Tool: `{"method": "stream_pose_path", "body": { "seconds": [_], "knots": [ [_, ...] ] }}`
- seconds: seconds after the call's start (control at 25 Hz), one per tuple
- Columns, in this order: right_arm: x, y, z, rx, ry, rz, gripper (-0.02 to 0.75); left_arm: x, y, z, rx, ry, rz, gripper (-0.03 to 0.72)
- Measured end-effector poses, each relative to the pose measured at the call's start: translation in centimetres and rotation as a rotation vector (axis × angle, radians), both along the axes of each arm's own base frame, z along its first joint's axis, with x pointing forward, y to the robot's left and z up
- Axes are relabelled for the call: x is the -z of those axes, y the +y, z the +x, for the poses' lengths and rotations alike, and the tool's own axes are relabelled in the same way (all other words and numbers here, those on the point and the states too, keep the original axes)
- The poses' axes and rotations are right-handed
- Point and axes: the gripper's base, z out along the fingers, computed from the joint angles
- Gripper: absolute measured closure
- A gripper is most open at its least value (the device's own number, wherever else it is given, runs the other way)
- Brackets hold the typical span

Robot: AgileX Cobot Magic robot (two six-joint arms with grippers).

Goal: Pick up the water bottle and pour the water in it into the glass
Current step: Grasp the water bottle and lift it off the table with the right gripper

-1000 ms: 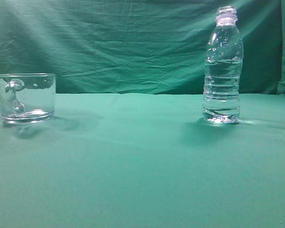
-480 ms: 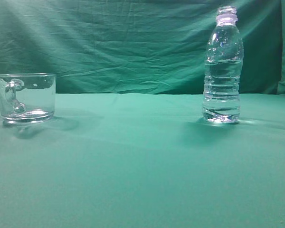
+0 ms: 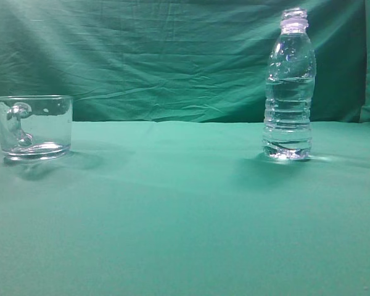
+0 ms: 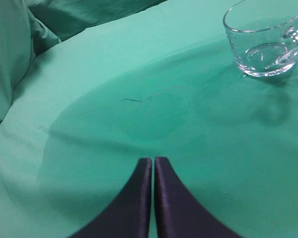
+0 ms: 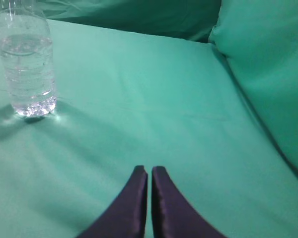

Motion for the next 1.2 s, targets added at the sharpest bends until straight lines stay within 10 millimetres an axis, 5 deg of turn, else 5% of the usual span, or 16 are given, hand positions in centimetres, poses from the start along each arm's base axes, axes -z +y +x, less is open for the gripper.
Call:
{"method": "stream_pose_path", "body": {
  "seconds": [0.56, 0.68, 0.96, 1.2],
  "knots": [
    [-5.1, -0.3, 0.0, 0.036, -0.556, 0.311, 0.738, 0.0, 0.0, 0.0, 0.0, 0.0, 0.002, 0.688],
    [-5.3, -0.2, 0.1, 0.037, -0.488, 0.304, 0.738, 0.0, 0.0, 0.0, 0.0, 0.0, 0.002, 0.688],
    [-9.8, -0.2, 1.9, 0.05, -0.392, 0.348, 0.738, 0.0, 0.0, 0.0, 0.0, 0.0, 0.002, 0.688],
    [-8.7, 0.4, 4.8, 0.053, -0.194, 0.465, 0.738, 0.0, 0.0, 0.0, 0.0, 0.0, 0.002, 0.688]
  ]
}}
